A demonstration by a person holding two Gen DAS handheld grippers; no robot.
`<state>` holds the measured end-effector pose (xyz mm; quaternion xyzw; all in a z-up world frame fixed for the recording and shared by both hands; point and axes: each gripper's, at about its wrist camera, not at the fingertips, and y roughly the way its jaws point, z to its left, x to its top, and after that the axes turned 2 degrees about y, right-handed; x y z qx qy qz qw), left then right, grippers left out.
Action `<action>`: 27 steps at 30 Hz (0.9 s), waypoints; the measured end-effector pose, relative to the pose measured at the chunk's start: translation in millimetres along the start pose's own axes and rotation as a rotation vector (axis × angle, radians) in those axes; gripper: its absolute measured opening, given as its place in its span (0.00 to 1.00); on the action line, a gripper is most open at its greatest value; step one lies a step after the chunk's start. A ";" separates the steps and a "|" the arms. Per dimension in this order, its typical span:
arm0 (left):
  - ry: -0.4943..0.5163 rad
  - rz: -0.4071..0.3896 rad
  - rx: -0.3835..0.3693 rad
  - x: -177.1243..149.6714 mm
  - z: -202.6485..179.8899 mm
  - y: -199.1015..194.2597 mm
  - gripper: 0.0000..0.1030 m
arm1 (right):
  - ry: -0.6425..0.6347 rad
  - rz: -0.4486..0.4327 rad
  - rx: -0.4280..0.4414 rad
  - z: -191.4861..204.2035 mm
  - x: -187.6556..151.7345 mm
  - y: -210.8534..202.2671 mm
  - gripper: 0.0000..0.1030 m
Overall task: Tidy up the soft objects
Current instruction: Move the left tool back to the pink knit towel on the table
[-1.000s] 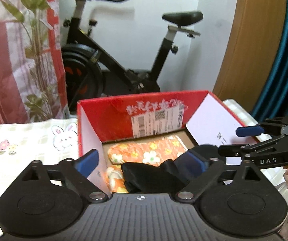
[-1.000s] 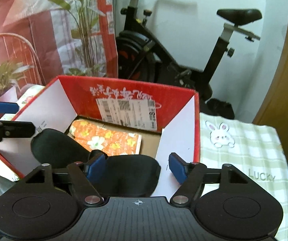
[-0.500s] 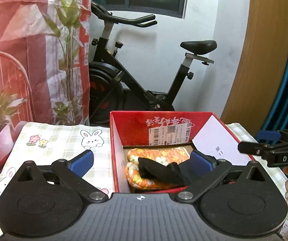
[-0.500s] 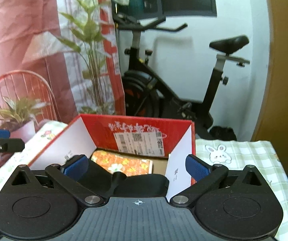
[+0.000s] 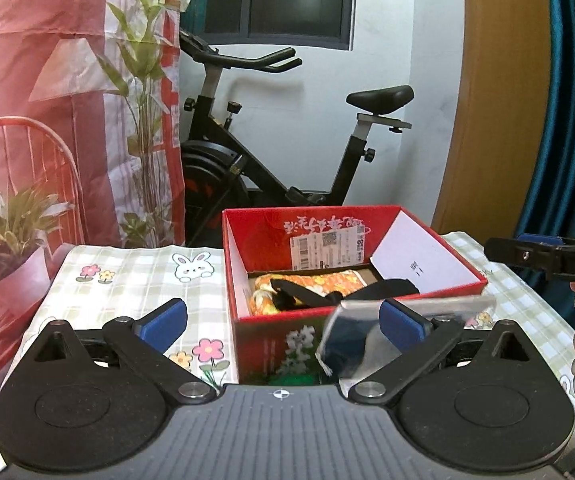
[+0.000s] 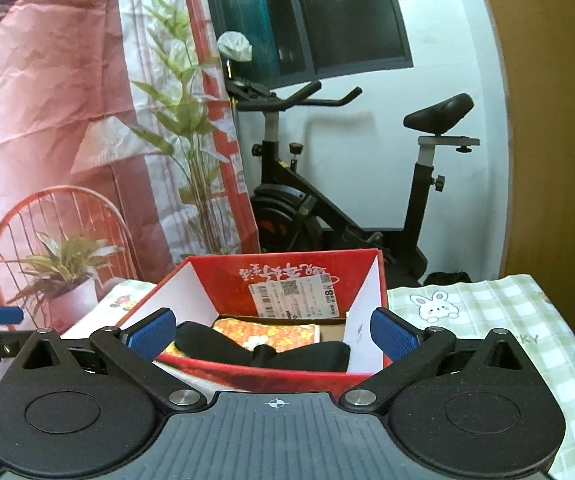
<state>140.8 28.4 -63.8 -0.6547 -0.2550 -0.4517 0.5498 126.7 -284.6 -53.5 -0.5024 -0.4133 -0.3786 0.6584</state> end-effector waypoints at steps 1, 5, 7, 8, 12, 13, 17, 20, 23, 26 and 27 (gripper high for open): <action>0.006 -0.003 0.005 -3.5 -2.6 -0.8 1.00 | 0.003 -0.009 0.006 0.3 -3.3 -4.1 1.00; 0.021 -0.003 0.011 -19.7 -9.6 -5.9 1.00 | 0.018 -0.036 0.012 -1.8 -19.8 -18.6 1.00; 0.015 0.004 0.005 -28.2 -10.6 -7.3 1.00 | 0.035 -0.047 0.009 -3.1 -30.6 -26.0 1.00; 0.010 0.008 0.003 -32.9 -11.1 -7.2 1.00 | 0.045 -0.046 0.011 -3.4 -36.9 -29.0 1.00; -0.002 0.033 0.013 -50.3 -11.2 -4.3 1.00 | 0.057 -0.038 -0.001 -4.1 -61.4 -36.5 1.00; -0.010 0.040 0.013 -54.6 -11.0 -4.6 1.00 | 0.051 -0.032 -0.007 -3.8 -69.1 -37.8 1.00; -0.049 0.085 -0.003 -71.6 -7.3 -2.1 1.00 | 0.011 0.017 -0.042 -2.0 -94.4 -38.7 1.00; -0.069 0.123 -0.013 -82.6 -4.2 2.7 1.00 | -0.022 0.063 -0.084 0.2 -109.4 -36.5 1.00; -0.091 0.162 -0.018 -91.9 -2.9 8.8 1.00 | -0.006 0.113 -0.079 1.4 -121.0 -32.0 1.00; -0.096 0.203 -0.025 -101.8 -4.4 15.2 1.00 | -0.039 0.181 -0.082 9.2 -129.8 -23.9 1.00; -0.094 0.216 -0.023 -104.7 -4.7 17.9 1.00 | -0.056 0.199 -0.083 12.7 -132.2 -21.6 1.00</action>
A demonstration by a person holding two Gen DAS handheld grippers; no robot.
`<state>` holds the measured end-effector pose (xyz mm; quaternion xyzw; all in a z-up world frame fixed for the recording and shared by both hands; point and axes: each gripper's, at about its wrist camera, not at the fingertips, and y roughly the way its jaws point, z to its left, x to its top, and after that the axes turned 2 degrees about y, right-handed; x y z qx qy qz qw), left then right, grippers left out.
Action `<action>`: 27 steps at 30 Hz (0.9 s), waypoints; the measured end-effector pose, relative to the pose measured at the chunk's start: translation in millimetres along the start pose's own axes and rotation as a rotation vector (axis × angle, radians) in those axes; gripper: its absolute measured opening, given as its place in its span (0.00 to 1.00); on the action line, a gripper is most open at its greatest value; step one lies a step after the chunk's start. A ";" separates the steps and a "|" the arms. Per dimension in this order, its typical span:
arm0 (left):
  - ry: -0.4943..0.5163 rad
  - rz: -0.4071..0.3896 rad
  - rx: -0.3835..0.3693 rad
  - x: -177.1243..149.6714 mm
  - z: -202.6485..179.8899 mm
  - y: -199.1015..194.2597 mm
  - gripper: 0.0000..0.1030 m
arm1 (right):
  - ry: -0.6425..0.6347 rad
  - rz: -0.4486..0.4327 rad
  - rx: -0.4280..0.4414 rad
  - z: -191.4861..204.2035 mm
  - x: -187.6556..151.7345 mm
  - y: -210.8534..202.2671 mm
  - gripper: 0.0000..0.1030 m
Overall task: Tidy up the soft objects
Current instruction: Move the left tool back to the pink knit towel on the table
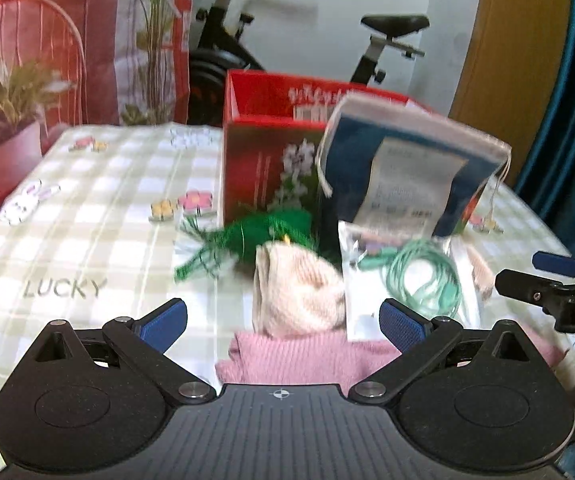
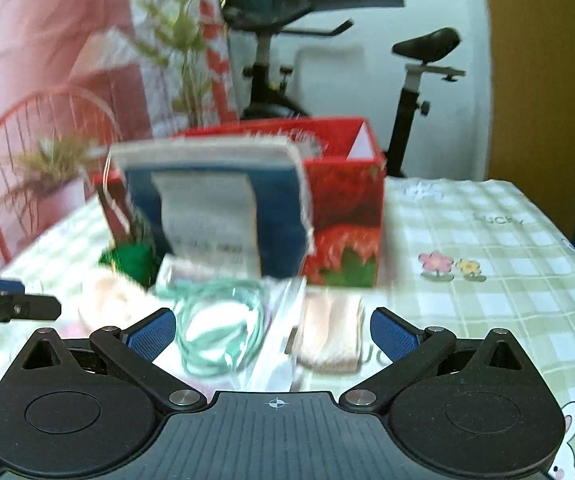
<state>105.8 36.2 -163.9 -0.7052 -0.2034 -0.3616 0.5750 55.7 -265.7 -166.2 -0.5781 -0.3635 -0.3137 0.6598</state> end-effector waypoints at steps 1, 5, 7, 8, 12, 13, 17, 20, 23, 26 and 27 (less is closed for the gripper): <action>0.000 0.011 0.004 -3.2 -0.3 2.8 1.00 | -0.015 0.020 0.001 3.1 -1.8 2.5 1.00; -0.024 0.067 0.009 -8.7 5.0 17.1 1.00 | -0.065 0.107 -0.004 10.3 -5.9 13.3 1.00; -0.030 0.093 0.012 -11.6 6.7 22.9 1.00 | -0.087 0.143 -0.022 11.8 -8.0 18.6 1.00; -0.026 0.108 0.013 -13.2 6.6 26.3 1.00 | -0.088 0.157 -0.028 10.6 -8.2 21.1 1.00; -0.011 0.155 0.009 -19.9 3.5 35.6 1.00 | -0.089 0.231 -0.031 9.7 -12.6 30.0 1.00; -0.011 0.161 0.008 -21.1 4.1 36.8 1.00 | -0.093 0.247 -0.031 9.4 -14.2 32.6 1.00; -0.023 0.178 0.004 -24.7 5.3 42.5 1.00 | -0.109 0.289 -0.030 12.6 -18.5 39.5 1.00; -0.006 0.181 0.014 -25.6 2.3 43.3 1.00 | -0.099 0.304 -0.028 11.6 -19.1 42.1 1.00; -0.001 0.179 0.021 -26.3 0.9 43.1 1.00 | -0.062 0.316 -0.011 5.9 -19.2 44.7 1.00; -0.005 0.177 0.024 -25.5 -0.1 44.8 1.00 | -0.056 0.312 -0.008 5.7 -19.3 45.1 1.00; -0.007 0.176 0.025 -25.7 -0.1 45.0 1.00 | -0.054 0.311 -0.007 5.6 -19.3 45.1 1.00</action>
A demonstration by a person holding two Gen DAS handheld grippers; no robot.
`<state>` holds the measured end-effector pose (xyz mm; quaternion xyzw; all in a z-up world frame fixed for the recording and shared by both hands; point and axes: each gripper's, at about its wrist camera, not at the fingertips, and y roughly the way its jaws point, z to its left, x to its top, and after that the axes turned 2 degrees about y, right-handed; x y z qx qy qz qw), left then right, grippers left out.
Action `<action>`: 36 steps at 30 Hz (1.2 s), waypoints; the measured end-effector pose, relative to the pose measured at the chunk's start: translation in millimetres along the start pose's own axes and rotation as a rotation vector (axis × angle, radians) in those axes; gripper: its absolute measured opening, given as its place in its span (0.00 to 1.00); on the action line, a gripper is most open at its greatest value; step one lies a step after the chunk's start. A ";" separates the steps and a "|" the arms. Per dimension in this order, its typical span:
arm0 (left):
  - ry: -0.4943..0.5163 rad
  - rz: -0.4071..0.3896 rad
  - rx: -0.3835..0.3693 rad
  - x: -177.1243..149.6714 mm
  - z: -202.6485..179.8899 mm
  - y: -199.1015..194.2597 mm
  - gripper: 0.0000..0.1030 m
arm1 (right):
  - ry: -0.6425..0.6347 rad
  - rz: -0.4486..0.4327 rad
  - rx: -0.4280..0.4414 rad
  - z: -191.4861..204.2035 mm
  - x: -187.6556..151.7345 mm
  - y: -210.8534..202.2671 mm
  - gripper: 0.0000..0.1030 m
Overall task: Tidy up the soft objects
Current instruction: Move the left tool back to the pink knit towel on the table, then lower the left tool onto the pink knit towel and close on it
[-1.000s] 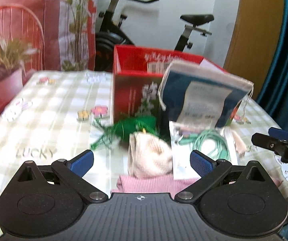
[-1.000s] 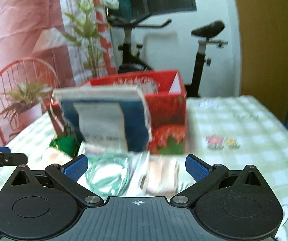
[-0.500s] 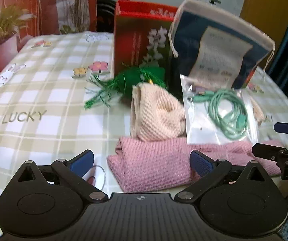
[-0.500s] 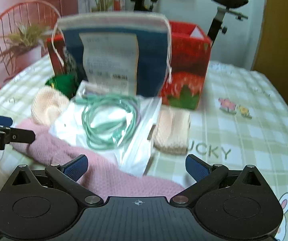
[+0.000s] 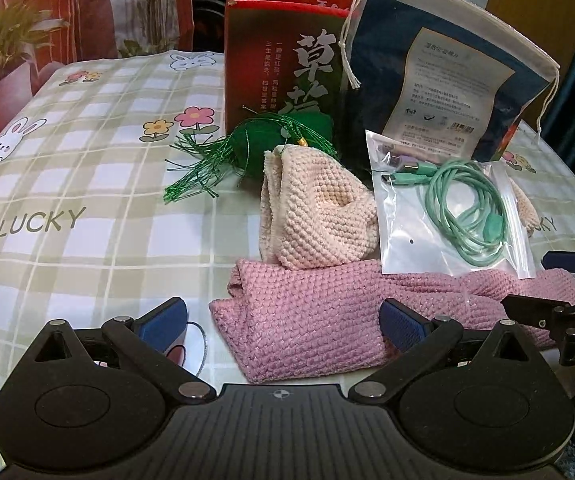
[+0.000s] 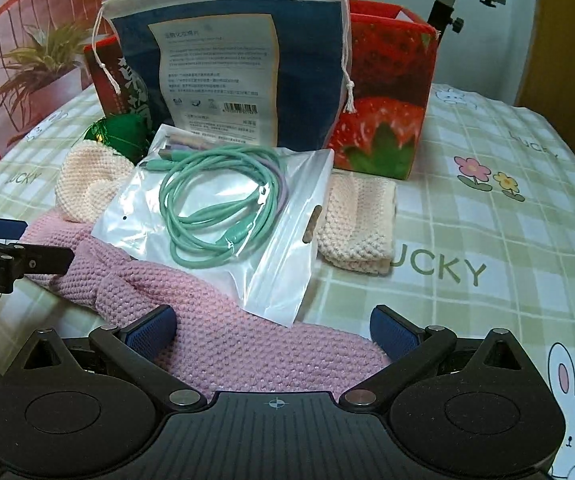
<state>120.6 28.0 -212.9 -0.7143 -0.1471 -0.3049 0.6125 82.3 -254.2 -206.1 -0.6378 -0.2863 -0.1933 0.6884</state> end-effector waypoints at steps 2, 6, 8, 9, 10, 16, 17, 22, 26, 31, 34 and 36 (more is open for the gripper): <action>-0.004 -0.004 0.003 -0.8 -0.3 -0.3 1.00 | 0.003 -0.002 0.001 0.4 -0.1 0.0 1.00; -0.009 -0.005 0.004 -1.0 0.1 -0.3 1.00 | 0.006 -0.008 0.001 0.9 -0.4 0.2 1.00; -0.009 -0.005 0.004 -1.0 -0.2 -0.3 1.00 | 0.006 -0.008 0.002 0.2 -0.8 -0.1 1.00; -0.008 -0.005 0.004 -1.0 0.0 -0.3 1.00 | 0.007 -0.008 0.002 0.2 -0.7 -0.2 1.00; -0.007 -0.005 0.005 -1.0 -0.4 -0.2 1.00 | 0.006 -0.007 0.002 0.3 -0.7 -0.1 1.00; -0.005 -0.005 0.004 -1.5 0.4 -0.8 1.00 | 0.008 -0.014 0.006 0.4 -1.3 -0.2 1.00; -0.005 -0.005 0.004 -1.6 0.2 -0.8 1.00 | 0.009 -0.014 0.006 0.4 -1.2 -0.1 1.00; -0.005 -0.002 0.000 -1.5 1.1 -1.2 1.00 | 0.011 -0.015 0.008 0.2 -1.3 0.1 1.00; -0.004 0.000 -0.002 -0.7 2.0 -1.1 1.00 | 0.013 -0.005 0.011 -1.9 0.3 0.3 1.00; -0.003 0.003 -0.004 -0.6 1.9 -0.8 1.00 | 0.023 -0.025 -0.008 -3.0 3.7 -9.2 1.00; -0.006 0.004 -0.004 -0.5 1.4 -0.3 1.00 | -0.001 -0.009 -0.001 -2.7 3.6 -17.8 0.99; -0.005 0.004 -0.004 -0.6 1.2 -0.4 1.00 | -0.014 0.015 0.003 -1.7 -0.5 -21.5 0.97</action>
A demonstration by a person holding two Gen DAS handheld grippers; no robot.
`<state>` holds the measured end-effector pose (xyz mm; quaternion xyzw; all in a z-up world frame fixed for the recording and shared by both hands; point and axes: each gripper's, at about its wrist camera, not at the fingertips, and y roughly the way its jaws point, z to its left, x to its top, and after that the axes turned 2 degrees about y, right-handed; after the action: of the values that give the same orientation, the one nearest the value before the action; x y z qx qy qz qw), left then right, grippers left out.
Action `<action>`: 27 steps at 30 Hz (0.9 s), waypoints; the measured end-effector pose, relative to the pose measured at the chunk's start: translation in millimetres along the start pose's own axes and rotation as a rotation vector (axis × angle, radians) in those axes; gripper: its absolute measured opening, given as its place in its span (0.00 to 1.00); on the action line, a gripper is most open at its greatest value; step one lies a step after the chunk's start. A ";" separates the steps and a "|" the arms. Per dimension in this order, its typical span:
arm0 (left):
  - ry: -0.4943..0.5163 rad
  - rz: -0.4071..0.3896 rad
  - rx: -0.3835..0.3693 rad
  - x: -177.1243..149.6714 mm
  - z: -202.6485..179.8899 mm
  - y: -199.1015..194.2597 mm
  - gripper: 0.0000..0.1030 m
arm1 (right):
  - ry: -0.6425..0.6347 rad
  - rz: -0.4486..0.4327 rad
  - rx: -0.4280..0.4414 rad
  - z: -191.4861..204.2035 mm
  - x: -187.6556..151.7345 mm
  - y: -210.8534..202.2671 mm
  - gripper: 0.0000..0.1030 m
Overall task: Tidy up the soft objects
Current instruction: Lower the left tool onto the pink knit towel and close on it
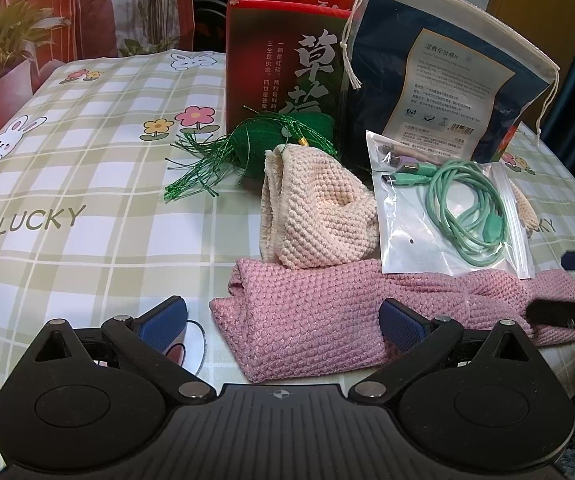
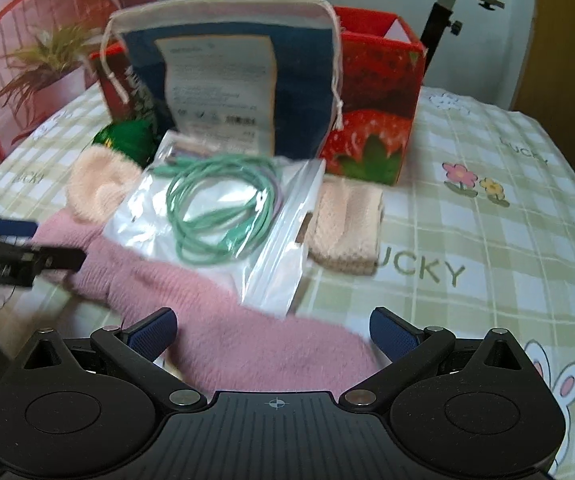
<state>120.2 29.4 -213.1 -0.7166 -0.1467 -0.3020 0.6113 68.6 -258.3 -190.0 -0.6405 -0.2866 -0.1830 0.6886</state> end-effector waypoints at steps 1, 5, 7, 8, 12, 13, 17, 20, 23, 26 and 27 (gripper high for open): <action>0.000 0.000 0.000 0.0 -0.1 0.0 1.00 | -0.007 0.013 0.000 1.3 -2.7 -0.8 0.96; 0.003 0.001 -0.001 0.2 -0.8 0.4 1.00 | -0.020 0.044 0.009 4.2 -10.4 -2.6 0.87; 0.009 0.002 0.001 0.0 -1.8 0.5 1.00 | -0.023 0.051 0.012 5.2 -10.6 -1.9 0.83; 0.010 0.002 0.000 0.0 -1.9 0.5 1.00 | -0.028 0.055 0.014 6.1 -10.8 -1.1 0.80; 0.007 0.000 -0.008 -0.6 -0.9 -0.2 1.00 | -0.043 0.044 0.031 7.2 -11.1 -0.2 0.65; 0.006 -0.002 -0.010 -0.8 -0.7 -0.6 1.00 | -0.044 0.039 0.036 6.6 -10.4 -0.2 0.63; -0.006 -0.008 -0.029 -1.7 1.6 -3.0 0.99 | -0.053 0.023 0.051 5.6 -7.2 1.2 0.51; -0.006 -0.014 -0.042 -2.7 1.0 -4.8 0.97 | -0.065 0.011 0.056 5.3 -3.9 4.5 0.48; 0.004 -0.031 -0.066 -3.4 -0.4 -7.3 0.87 | -0.058 -0.001 0.059 2.7 0.7 9.0 0.47; 0.009 -0.032 -0.070 -3.7 -0.3 -7.9 0.86 | -0.044 -0.005 0.058 1.1 2.3 11.3 0.48; 0.006 -0.033 -0.071 -3.7 0.5 -8.3 0.86 | -0.047 -0.008 0.054 2.0 1.7 10.8 0.48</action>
<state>112.6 32.1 -208.8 -0.7346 -0.1461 -0.3192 0.5806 76.3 -255.0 -197.3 -0.6245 -0.3100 -0.1628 0.6981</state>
